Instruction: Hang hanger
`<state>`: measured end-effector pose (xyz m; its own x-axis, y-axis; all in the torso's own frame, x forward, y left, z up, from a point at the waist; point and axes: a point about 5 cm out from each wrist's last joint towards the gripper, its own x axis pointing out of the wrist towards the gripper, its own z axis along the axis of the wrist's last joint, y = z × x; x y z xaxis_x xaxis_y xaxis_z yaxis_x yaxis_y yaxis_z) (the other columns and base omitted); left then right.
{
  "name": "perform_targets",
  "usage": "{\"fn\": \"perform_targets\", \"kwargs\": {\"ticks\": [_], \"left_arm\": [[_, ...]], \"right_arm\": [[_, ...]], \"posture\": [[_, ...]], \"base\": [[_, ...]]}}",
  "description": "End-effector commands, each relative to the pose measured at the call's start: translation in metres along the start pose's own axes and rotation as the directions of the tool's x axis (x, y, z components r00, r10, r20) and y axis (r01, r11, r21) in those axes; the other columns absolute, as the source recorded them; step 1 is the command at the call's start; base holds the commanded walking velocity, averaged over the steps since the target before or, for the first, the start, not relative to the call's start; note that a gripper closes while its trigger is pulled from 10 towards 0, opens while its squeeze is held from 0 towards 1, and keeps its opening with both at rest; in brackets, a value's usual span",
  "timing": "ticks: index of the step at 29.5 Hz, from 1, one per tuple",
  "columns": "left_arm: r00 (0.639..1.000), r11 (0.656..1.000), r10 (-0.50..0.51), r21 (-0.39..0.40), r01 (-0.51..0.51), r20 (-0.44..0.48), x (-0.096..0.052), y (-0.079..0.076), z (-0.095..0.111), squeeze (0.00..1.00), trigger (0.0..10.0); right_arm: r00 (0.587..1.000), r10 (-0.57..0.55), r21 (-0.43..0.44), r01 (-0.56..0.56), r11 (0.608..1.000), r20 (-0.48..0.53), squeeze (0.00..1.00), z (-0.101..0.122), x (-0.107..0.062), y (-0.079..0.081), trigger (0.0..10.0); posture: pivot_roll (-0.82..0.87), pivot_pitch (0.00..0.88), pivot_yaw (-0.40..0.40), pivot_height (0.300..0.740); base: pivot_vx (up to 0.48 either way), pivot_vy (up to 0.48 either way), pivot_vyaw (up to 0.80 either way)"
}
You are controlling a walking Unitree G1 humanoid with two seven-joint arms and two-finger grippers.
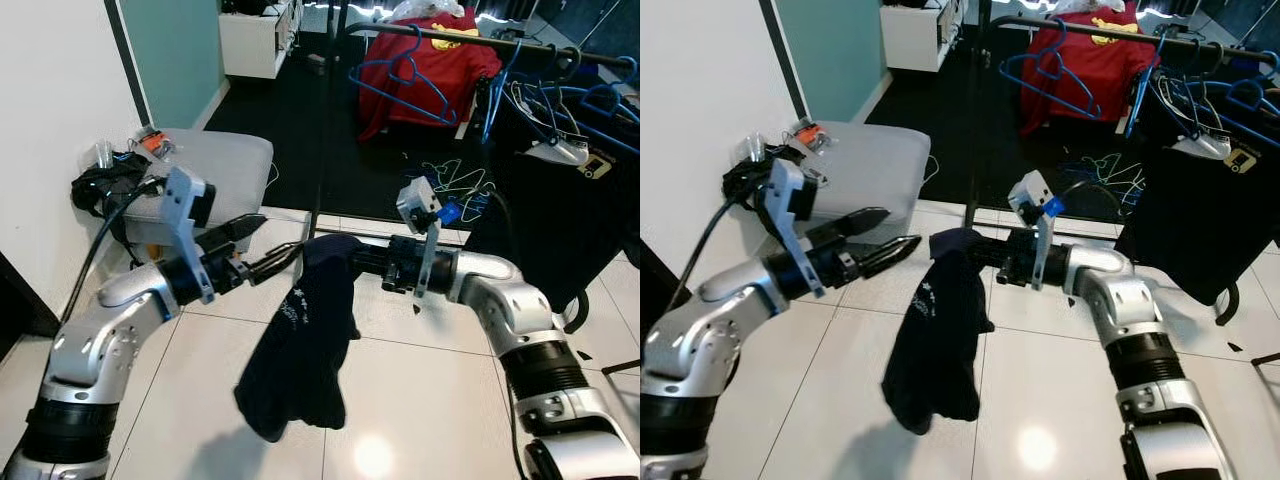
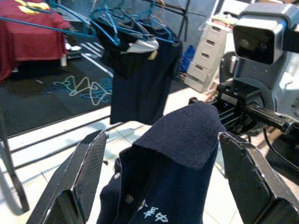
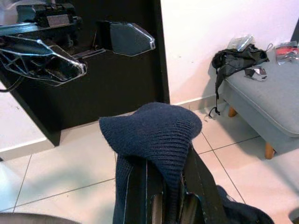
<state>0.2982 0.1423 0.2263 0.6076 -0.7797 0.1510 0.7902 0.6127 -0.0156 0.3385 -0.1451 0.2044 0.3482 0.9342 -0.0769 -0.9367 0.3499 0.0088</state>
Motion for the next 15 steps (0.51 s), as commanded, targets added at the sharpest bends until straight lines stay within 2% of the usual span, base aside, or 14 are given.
{"fn": "perform_targets", "kwargs": {"ticks": [1,4,5,6,8,9,15], "left_arm": [[1.000,1.000,-0.020,0.006,0.020,0.002,0.003,-0.002,0.000,1.00,10.0],[0.999,0.999,-0.039,0.027,0.039,-0.021,0.007,-0.003,-0.004,1.00,10.0],[0.996,0.996,-0.074,0.052,0.077,-0.054,0.012,-0.007,-0.008,0.21,10.0],[0.991,0.991,-0.112,0.070,0.117,-0.080,0.015,-0.012,-0.011,0.00,10.0],[0.991,0.991,-0.112,0.070,0.117,-0.080,0.015,-0.012,-0.011,0.00,10.0],[0.979,0.981,-0.178,0.066,0.185,-0.101,0.018,-0.023,-0.015,0.00,10.0],[0.970,0.973,-0.217,0.054,0.224,-0.110,0.018,-0.033,-0.018,0.00,10.0]], "right_arm": [[0.999,0.034,-0.029,-0.034,0.999,0.018,0.00,0.010,0.002,0.002,0.0],[0.999,0.047,-0.041,-0.047,0.998,0.003,0.00,0.011,0.000,0.002,0.0],[0.998,0.070,-0.048,-0.070,0.996,-0.006,0.00,0.015,-0.002,0.003,0.0],[0.996,0.092,-0.049,-0.093,0.994,-0.015,0.00,0.018,-0.004,0.003,0.0],[0.996,0.092,-0.049,-0.093,0.994,-0.015,0.00,0.018,-0.004,0.003,0.0],[0.992,0.122,-0.043,-0.123,0.991,-0.032,0.00,0.021,-0.007,0.005,0.0],[0.988,0.145,-0.035,-0.147,0.989,-0.048,0.00,0.022,-0.007,0.006,0.0]], "posture": [[-0.03,0.102,-0.016,0.740],[-0.04,0.103,-0.009,0.740],[-0.06,0.104,-0.017,0.740],[-0.06,0.102,-0.026,0.740],[-0.06,0.102,-0.026,0.740],[-0.06,0.101,-0.039,0.740],[-0.06,0.098,-0.044,0.740]], "base": [[0.000,0.000,0.00],[0.000,0.000,0.00],[0.000,0.000,0.00],[0.000,0.000,0.00],[0.000,0.000,0.00],[0.000,0.000,0.00],[0.000,0.000,0.00]]}}
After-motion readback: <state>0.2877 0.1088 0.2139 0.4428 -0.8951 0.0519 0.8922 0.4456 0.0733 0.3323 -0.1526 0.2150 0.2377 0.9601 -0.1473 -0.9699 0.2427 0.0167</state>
